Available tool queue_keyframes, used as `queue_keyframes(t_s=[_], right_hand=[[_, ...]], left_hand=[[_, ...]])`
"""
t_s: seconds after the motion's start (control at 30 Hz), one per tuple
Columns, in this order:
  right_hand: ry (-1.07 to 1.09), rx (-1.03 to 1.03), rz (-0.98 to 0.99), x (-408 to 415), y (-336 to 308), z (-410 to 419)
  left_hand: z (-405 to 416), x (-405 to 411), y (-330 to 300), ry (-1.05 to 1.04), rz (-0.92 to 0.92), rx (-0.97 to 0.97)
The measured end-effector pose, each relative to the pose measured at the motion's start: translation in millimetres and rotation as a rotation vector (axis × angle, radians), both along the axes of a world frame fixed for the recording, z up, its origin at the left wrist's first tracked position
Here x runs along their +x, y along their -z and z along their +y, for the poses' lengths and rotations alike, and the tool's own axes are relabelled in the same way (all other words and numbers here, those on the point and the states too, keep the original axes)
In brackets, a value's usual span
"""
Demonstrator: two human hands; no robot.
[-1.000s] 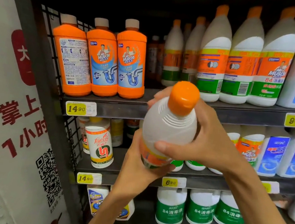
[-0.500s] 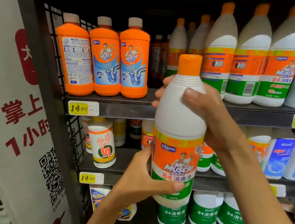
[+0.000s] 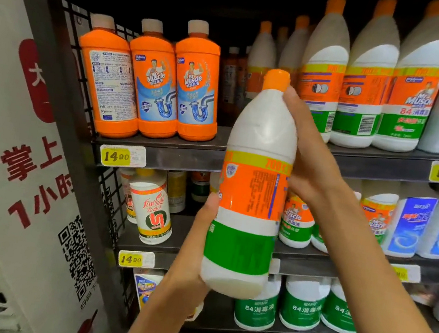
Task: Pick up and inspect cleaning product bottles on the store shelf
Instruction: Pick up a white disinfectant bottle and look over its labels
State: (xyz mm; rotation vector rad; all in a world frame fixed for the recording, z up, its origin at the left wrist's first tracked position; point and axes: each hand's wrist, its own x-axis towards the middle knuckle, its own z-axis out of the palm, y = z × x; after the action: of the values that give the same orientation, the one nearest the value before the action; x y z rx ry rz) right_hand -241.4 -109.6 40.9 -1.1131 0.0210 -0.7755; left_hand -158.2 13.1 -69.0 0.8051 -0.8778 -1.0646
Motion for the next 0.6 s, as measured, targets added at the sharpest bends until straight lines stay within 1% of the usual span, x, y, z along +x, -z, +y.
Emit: queue_keyframes(t_s=[0.07, 0.13, 0.17, 0.23, 0.3, 0.37, 0.43, 0.5, 0.57, 0.6], right_hand=[[-0.133, 0.08, 0.001, 4.6, 2.9, -0.2], [-0.109, 0.03, -0.018, 6.4, 3.4, -1.9], [-0.061, -0.004, -0.03, 5.5, 2.4, -3.1], [0.063, -0.051, -0.036, 1.9, 0.0, -5.5], [0.26, -0.119, 0.006, -0.1, -2.4, -6.0], [0.44, -0.22, 0.073, 0.8, -4.8, -3.2], [0.485, -0.334, 0.167, 1.3, -8.4, 1.6], [0.396, -0.353, 0.209, -2.2, -11.5, 2.3], [0.29, -0.278, 0.15, -7.2, -10.9, -0.4], [0.242, -0.222, 0.12, -9.1, -8.8, -2.1]], left_hand=[[-1.0, -5.1, 0.9, 0.076, 0.049, 0.025], [-2.7, -6.1, 4.3, 0.051, 0.042, 0.051], [-2.2, -5.5, 3.6, 0.013, 0.001, 0.055], [-1.2, -2.4, -1.5, -0.117, -0.181, 0.05], [-3.4, -4.5, -9.2, -0.223, -0.381, -0.003], [-10.0, -11.5, -11.9, -0.329, -0.476, -0.04], [-16.2, -20.7, -8.6, -0.409, -0.436, -0.054], [-17.5, -25.7, -7.8, -0.396, -0.313, -0.05], [-16.0, -21.1, -9.2, -0.287, -0.187, -0.018], [-14.8, -17.5, -10.4, -0.2, -0.114, -0.004]])
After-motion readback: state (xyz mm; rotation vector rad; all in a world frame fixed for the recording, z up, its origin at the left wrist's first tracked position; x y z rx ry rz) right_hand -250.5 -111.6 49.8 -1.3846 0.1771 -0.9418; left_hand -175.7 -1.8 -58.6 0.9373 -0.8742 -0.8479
